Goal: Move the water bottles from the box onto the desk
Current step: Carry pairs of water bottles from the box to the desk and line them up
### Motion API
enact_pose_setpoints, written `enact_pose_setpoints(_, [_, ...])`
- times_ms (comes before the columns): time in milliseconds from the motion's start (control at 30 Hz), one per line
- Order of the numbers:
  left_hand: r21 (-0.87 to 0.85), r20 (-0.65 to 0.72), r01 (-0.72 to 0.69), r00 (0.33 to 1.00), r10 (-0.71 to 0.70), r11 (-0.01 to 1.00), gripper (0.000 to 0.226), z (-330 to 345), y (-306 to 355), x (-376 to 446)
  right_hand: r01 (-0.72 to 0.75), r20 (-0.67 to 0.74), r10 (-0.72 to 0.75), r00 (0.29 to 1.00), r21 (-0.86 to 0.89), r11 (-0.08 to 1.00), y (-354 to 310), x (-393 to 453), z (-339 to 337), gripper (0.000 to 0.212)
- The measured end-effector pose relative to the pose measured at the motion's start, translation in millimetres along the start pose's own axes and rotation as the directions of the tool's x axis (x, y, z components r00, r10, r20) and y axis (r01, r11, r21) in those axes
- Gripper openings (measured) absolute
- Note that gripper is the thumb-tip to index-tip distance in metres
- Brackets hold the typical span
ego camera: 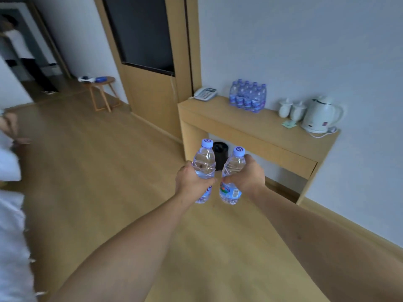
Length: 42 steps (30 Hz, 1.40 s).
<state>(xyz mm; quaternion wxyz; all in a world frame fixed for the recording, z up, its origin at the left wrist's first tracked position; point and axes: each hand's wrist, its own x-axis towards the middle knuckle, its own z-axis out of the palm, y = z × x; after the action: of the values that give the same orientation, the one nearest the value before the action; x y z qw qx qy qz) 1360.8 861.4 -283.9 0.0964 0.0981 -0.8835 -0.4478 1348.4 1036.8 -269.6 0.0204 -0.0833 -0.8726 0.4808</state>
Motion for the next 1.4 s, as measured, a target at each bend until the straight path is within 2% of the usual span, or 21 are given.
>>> enact_pose_setpoints(367, [-0.051,0.122,-0.064,0.990,0.070,0.997,0.060,103,46,188,-0.053,-0.131,0.052,0.990,-0.005,0.999,14,200,-17,0.080])
enact_pose_setpoints(467, [-0.087,0.144,-0.039,0.988,0.051,0.995,0.058,137,63,248,-0.055,-0.134,0.053,0.990,-0.010,0.998,20,271,-22,0.079])
enact_pose_setpoints(600, [-0.036,0.178,-0.032,0.983,0.038,0.999,0.065,168,88,325,-0.081,-0.111,0.082,0.990,0.013,0.997,16,356,-31,0.077])
enact_pose_setpoints(733, [-0.018,0.155,-0.020,0.988,0.023,1.000,0.065,193,103,398,-0.079,-0.116,0.084,0.990,0.045,0.996,6,432,-33,0.079])
enact_pose_setpoints(1000, [-0.007,0.174,-0.024,0.984,0.025,1.000,0.068,231,84,534,-0.111,-0.080,0.115,0.990,0.055,0.992,-5,561,10,0.087])
enact_pose_setpoints(1400, [0.055,0.366,-0.025,0.931,0.003,0.998,0.066,289,30,781,-0.240,-0.159,0.248,0.956,0.066,0.968,-14,771,96,0.081])
